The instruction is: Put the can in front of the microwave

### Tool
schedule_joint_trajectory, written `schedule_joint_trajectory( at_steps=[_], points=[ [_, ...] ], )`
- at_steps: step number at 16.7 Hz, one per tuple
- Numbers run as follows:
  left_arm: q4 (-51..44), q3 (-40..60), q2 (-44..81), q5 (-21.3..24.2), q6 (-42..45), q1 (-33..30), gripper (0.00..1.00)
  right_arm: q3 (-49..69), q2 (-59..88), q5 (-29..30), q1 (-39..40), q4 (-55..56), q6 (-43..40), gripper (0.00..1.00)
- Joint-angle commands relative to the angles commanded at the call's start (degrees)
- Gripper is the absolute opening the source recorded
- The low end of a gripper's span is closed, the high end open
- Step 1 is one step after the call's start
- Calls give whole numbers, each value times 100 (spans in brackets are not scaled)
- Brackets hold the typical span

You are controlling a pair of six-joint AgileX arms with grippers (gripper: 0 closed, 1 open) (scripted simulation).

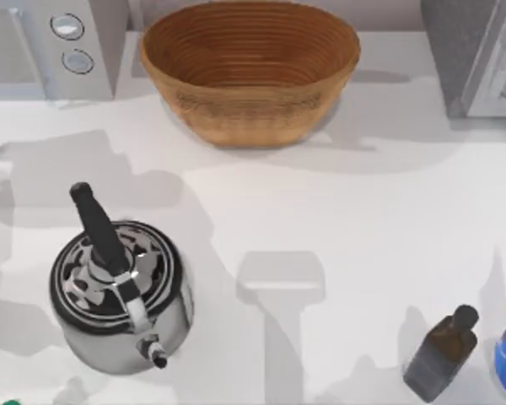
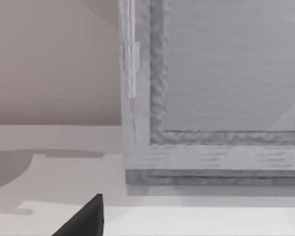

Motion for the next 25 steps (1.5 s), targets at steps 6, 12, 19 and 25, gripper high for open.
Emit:
schedule_joint_trajectory(
  at_steps=[6,12,19,25],
  points=[
    [136,-42,12,113,41,304,0,0,0,0,0,0,0,100],
    [320,-231,7,113,43,306,0,0,0,0,0,0,0,100],
    [321,-231,7,113,43,306,30,0,0,0,0,0,0,100],
    [321,-231,7,113,43,306,75,0,0,0,0,0,0,100]
  ],
)
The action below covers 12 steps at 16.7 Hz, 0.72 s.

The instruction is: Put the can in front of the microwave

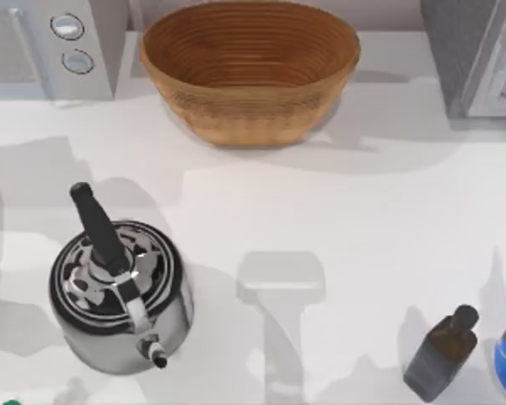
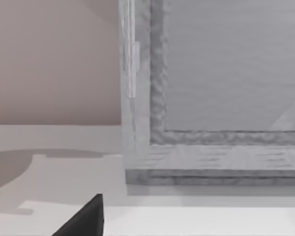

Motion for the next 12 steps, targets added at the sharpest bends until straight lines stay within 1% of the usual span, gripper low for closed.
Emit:
schedule_joint_trajectory(
  at_steps=[3,4,12],
  points=[
    [0,0,0,0,0,0,98,0,0,0,0,0,0,100],
    [0,0,0,0,0,0,100,0,0,0,0,0,0,100],
    [-1,1,1,0,0,-6,100,0,0,0,0,0,0,100]
  ],
)
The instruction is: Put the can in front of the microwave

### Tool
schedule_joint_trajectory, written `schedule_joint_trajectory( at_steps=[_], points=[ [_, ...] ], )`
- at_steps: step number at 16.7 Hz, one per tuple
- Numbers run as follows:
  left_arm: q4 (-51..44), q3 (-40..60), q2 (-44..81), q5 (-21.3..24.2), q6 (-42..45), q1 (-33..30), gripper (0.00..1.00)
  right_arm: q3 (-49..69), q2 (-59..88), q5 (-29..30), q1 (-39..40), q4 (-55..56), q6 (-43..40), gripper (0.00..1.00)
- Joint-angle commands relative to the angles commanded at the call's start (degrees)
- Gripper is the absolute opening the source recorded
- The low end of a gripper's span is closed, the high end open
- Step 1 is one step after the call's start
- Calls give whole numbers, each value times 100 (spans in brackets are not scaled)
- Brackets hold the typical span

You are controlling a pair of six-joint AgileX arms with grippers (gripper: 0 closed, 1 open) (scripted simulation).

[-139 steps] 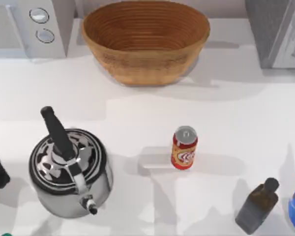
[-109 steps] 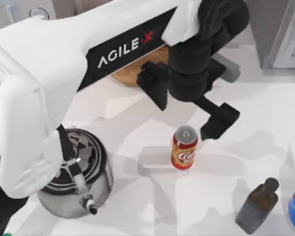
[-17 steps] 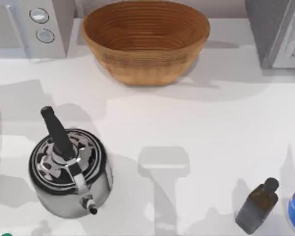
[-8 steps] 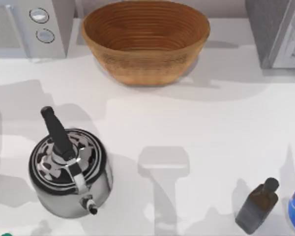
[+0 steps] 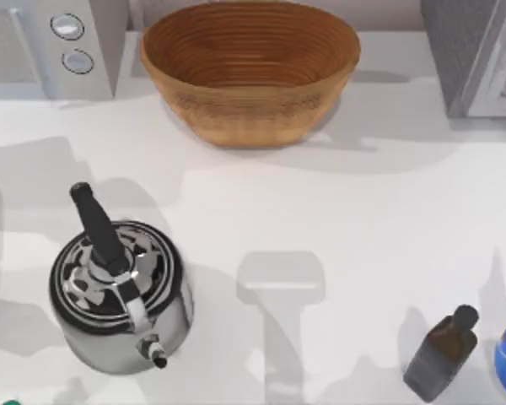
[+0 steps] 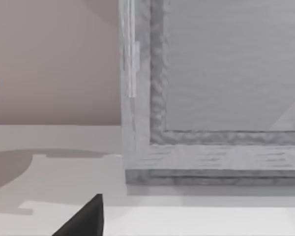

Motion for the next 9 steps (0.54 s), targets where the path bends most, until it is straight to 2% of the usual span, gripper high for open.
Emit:
schedule_joint_trajectory(
  at_steps=[9],
  points=[
    [-1001,1129,128,1,-6,-7,100,0,0,0,0,0,0,100]
  ],
)
